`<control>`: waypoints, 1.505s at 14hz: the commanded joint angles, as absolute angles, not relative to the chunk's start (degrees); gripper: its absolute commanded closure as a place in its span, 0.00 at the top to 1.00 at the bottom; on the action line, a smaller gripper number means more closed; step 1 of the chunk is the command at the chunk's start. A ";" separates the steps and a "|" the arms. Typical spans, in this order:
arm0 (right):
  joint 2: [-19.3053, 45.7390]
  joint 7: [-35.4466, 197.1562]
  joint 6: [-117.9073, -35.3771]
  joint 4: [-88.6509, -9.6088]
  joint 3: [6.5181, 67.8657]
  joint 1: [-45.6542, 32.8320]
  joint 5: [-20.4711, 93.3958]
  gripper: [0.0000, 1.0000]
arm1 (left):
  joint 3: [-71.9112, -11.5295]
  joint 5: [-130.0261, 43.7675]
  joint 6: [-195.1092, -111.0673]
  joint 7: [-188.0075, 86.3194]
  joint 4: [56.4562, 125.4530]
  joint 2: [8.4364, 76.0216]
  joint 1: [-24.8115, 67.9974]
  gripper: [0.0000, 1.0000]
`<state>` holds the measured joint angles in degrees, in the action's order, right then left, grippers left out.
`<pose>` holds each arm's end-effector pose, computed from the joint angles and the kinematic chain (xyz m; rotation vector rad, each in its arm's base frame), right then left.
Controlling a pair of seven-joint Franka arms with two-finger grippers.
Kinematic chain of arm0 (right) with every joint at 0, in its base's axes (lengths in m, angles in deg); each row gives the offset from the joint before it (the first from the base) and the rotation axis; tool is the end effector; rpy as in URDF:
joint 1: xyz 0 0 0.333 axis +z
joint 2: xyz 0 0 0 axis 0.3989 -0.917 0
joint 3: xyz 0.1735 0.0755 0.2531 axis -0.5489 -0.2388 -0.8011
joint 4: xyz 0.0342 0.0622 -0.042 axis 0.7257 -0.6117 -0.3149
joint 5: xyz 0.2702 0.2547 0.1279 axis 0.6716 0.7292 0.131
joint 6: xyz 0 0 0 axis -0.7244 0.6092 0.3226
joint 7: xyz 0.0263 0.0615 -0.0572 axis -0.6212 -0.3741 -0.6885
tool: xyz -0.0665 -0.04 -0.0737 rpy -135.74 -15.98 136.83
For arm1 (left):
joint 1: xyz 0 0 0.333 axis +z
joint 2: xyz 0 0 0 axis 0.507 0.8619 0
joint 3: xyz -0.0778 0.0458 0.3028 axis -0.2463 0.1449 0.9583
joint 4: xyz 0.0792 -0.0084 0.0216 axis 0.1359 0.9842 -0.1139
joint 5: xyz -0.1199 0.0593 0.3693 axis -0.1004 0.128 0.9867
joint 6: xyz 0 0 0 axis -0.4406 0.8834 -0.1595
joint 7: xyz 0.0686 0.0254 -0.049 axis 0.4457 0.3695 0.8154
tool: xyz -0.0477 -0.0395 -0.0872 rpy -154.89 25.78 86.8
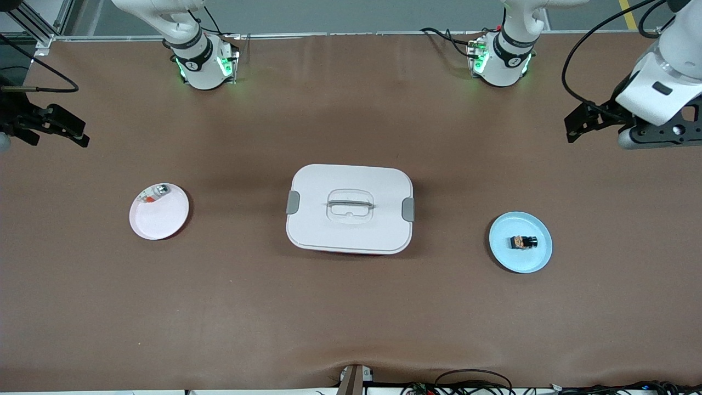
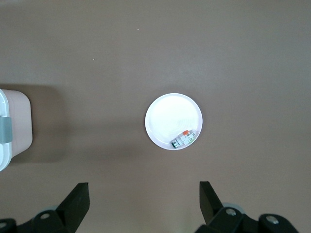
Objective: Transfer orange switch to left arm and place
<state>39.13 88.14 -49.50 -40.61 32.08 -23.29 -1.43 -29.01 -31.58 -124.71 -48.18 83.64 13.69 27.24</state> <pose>0.5388 -0.0031 0.6423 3.1245 -0.0654 0.0098 0.5303 -0.0780 0.6318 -3.0905 -0.0114 0.0094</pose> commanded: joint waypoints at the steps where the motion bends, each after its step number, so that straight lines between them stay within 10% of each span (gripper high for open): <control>1: 38.97 87.21 -49.09 -39.58 31.65 -23.77 -1.44 1.00 | -27.35 -33.08 -125.75 -49.74 87.30 10.11 26.51 1.00; 21: 38.88 87.21 -49.44 -39.58 31.39 -23.42 -1.53 1.00 | -27.35 -32.99 -125.31 -49.03 84.23 11.42 27.48 1.00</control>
